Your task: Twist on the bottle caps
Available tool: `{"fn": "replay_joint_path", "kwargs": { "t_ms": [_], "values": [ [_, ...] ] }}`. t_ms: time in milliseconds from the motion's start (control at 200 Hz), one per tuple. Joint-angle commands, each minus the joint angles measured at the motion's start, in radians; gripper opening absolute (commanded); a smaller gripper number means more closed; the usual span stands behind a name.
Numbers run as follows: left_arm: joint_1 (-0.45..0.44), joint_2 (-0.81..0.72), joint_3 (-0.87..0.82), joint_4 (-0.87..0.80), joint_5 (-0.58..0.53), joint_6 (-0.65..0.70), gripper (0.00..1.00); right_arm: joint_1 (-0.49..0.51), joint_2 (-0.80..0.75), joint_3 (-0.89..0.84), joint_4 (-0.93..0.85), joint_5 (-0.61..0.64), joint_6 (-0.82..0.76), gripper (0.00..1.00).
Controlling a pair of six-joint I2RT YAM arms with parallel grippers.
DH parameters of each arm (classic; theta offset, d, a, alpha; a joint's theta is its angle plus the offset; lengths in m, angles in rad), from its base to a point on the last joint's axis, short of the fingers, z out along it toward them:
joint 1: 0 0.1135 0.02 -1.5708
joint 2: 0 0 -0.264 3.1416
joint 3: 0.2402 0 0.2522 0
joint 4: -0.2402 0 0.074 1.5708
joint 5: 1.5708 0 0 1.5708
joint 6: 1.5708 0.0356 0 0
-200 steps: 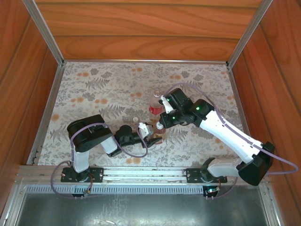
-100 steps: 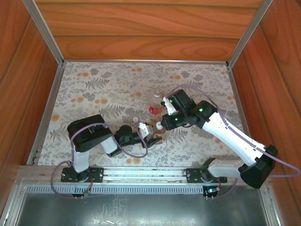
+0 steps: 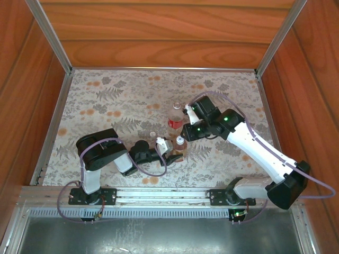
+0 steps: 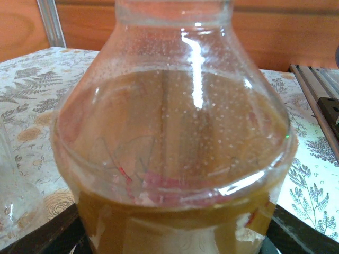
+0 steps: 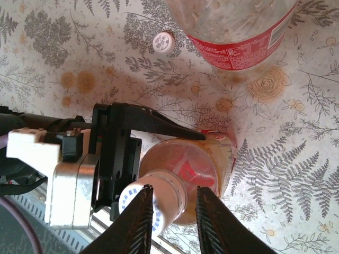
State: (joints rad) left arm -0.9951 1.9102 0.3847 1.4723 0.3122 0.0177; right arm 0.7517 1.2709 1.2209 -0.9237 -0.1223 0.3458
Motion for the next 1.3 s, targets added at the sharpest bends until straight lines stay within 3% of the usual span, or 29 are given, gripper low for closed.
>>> {"fn": "replay_joint_path", "kwargs": {
  "t_ms": [0,425,690,840,1025,1294],
  "values": [
    [0.005,0.039,-0.003,-0.100,0.006,-0.018,0.66,-0.003,0.005,0.006,0.010,-0.061,-0.009,0.27],
    [0.013,0.029,-0.007,-0.101,0.010,-0.077,0.66,-0.003,-0.033,-0.078,0.006,-0.108,0.012,0.15],
    [0.022,0.030,0.000,-0.107,0.017,-0.107,0.66,-0.002,-0.096,-0.125,-0.014,-0.195,0.030,0.15],
    [0.023,0.022,0.001,-0.116,0.026,-0.108,0.66,-0.003,-0.128,-0.108,0.006,-0.158,0.031,0.15],
    [0.026,-0.037,-0.013,-0.148,0.058,-0.126,0.66,-0.014,-0.128,-0.066,0.037,-0.069,-0.006,0.31],
    [0.036,-0.133,-0.004,-0.264,0.161,-0.148,0.66,-0.032,-0.145,-0.048,0.170,-0.097,-0.141,0.60]
  ]
}}
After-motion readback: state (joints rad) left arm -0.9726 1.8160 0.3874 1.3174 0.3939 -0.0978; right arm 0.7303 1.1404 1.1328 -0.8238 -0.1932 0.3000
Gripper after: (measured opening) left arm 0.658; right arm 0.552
